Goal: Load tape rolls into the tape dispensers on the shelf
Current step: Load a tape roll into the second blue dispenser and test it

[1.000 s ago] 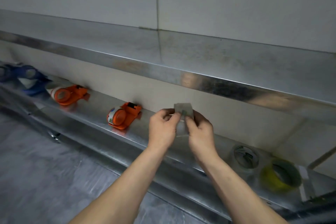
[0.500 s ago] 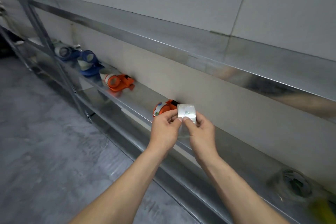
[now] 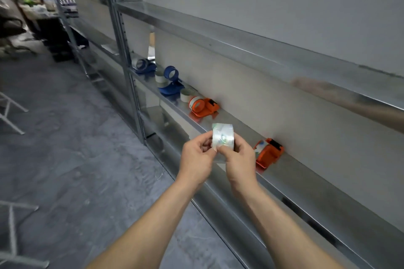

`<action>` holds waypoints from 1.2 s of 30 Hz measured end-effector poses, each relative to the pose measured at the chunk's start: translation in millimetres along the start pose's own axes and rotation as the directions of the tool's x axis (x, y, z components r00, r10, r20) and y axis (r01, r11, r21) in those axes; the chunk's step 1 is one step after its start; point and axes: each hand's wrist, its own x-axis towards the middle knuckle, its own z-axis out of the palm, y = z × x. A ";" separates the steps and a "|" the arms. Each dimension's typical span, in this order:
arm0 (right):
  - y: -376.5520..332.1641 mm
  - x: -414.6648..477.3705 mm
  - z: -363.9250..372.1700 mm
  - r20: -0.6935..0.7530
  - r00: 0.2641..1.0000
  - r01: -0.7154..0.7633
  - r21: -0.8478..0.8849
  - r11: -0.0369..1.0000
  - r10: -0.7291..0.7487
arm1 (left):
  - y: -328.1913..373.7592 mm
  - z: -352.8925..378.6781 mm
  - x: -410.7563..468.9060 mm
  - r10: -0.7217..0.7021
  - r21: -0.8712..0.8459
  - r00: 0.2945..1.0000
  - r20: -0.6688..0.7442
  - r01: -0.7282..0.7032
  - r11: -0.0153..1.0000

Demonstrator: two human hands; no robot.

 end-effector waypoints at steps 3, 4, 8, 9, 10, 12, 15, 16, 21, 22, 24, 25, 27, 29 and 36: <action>4.5 5.4 36.8 0.023 1.000 0.000 -0.006 1.000 0.000 | -0.8 -35.1 11.2 -0.012 0.012 0.999 -0.034 0.013 1.000; 6.3 8.0 47.7 0.031 1.000 0.001 -0.009 1.000 -0.001 | -2.0 -45.8 15.1 -0.015 0.018 0.999 -0.047 0.016 1.000; 14.8 19.5 85.2 0.077 0.997 -0.012 -0.024 1.000 0.013 | -4.8 -80.9 31.4 -0.023 0.011 0.993 -0.112 0.024 1.000; 17.1 22.9 93.4 0.088 0.996 -0.016 -0.028 0.999 0.019 | -4.9 -87.1 35.8 -0.030 -0.013 0.992 -0.126 0.029 1.000; 19.2 27.2 101.2 0.099 0.995 -0.020 -0.023 1.000 0.022 | -4.6 -92.4 40.3 -0.037 -0.037 0.990 -0.139 0.033 0.999; 22.1 37.5 116.0 0.128 0.991 -0.024 -0.008 1.000 0.025 | -3.9 -101.1 50.3 -0.049 -0.084 0.985 -0.165 0.036 0.996; 28.6 59.9 136.4 0.175 0.984 -0.037 -0.006 0.999 0.038 | -4.6 -115.5 71.8 -0.070 -0.092 0.973 -0.221 0.051 0.995; 31.8 69.2 143.1 0.188 0.981 -0.050 -0.007 0.999 0.050 | -4.6 -120.6 80.4 -0.077 -0.086 0.968 -0.239 0.058 0.995; 45.5 124.6 176.5 0.222 0.971 -0.086 -0.007 0.996 0.085 | 3.5 -138.8 129.5 -0.070 -0.052 0.957 -0.282 0.057 0.997; 47.4 135.8 182.3 0.223 0.971 -0.092 0.000 0.996 0.090 | 3.9 -141.5 141.1 -0.071 -0.049 0.953 -0.294 0.059 0.997; 49.6 157.5 191.5 0.230 0.967 -0.117 0.012 0.993 0.111 | 5.5 -145.6 162.5 -0.072 -0.033 0.943 -0.326 0.065 0.997; 50.3 167.8 194.9 0.236 0.964 -0.127 0.016 0.992 0.120 | 6.0 -147.2 171.8 -0.078 -0.025 0.935 -0.345 0.074 0.997; 50.8 186.0 201.3 0.244 0.961 -0.138 0.020 0.990 0.129 | 4.9 -149.5 188.6 -0.103 -0.026 0.922 -0.372 0.100 0.995; 50.9 201.7 206.1 0.241 0.960 -0.148 0.019 0.989 0.140 | 3.2 -150.9 203.6 -0.132 -0.021 0.912 -0.389 0.134 0.991; 57.3 254.6 223.1 0.190 0.973 -0.128 -0.032 0.991 0.132 | -1.7 -160.6 258.5 -0.126 -0.009 0.909 -0.397 0.134 0.991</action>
